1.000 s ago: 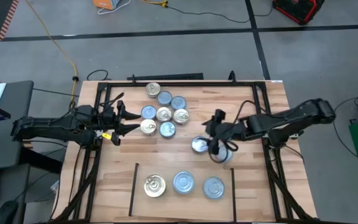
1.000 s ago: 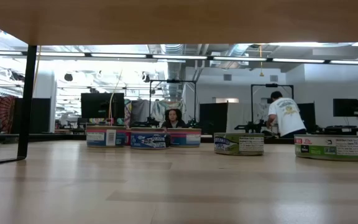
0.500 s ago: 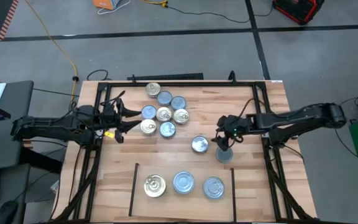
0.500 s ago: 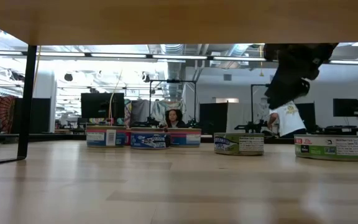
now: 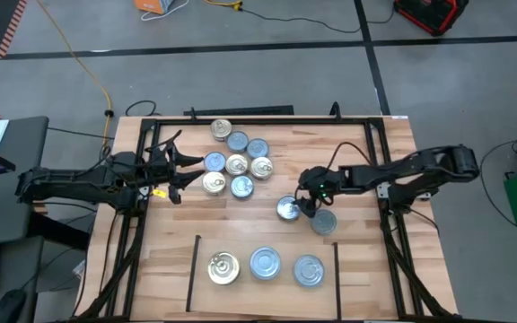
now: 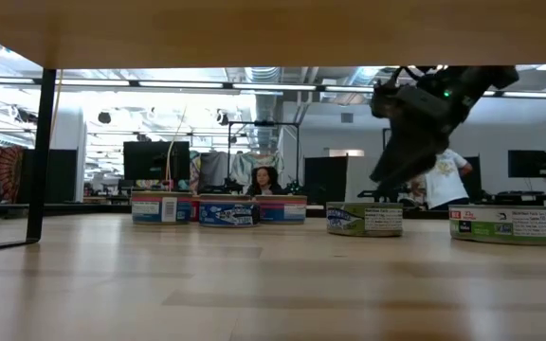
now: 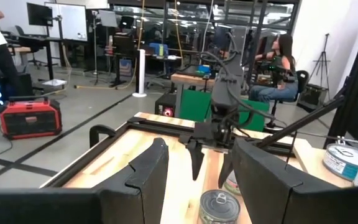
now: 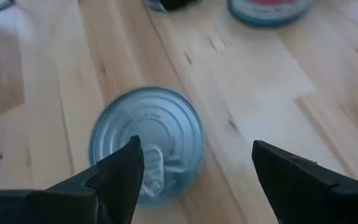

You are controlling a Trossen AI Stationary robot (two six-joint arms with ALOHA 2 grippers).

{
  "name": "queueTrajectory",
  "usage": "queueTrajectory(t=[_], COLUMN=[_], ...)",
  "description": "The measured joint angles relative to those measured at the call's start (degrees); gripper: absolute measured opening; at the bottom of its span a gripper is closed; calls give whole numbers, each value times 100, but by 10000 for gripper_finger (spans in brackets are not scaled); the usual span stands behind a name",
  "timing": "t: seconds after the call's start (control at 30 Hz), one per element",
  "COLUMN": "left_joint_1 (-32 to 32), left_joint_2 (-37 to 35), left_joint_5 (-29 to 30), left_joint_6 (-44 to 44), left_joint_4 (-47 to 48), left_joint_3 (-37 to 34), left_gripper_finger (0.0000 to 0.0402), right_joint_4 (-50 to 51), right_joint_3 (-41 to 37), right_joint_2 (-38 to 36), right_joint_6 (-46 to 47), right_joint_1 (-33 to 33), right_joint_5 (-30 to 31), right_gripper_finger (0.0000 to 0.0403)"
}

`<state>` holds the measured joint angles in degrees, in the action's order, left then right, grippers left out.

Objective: Stack canned seafood by type on shelf
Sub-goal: Put the green tuna can on the top of the yellow and blue tuna can on the shelf

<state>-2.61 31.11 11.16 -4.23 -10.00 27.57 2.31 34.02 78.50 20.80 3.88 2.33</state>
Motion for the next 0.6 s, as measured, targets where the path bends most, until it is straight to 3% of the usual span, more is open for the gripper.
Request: queueTrajectory(t=[0.3,0.6], left_joint_1=[2,1], left_joint_2=[-2,-2], left_joint_5=[2,0], left_joint_6=[9,10], left_joint_4=[20,25], left_joint_3=[0,0], left_gripper_finger=[168,168], right_joint_4=[-154,-256], right_joint_3=[0,-171], right_joint_2=[555,513], right_joint_6=[-50,187], right_joint_1=[122,532], right_joint_5=[-157,-155], right_gripper_finger=[320,298])
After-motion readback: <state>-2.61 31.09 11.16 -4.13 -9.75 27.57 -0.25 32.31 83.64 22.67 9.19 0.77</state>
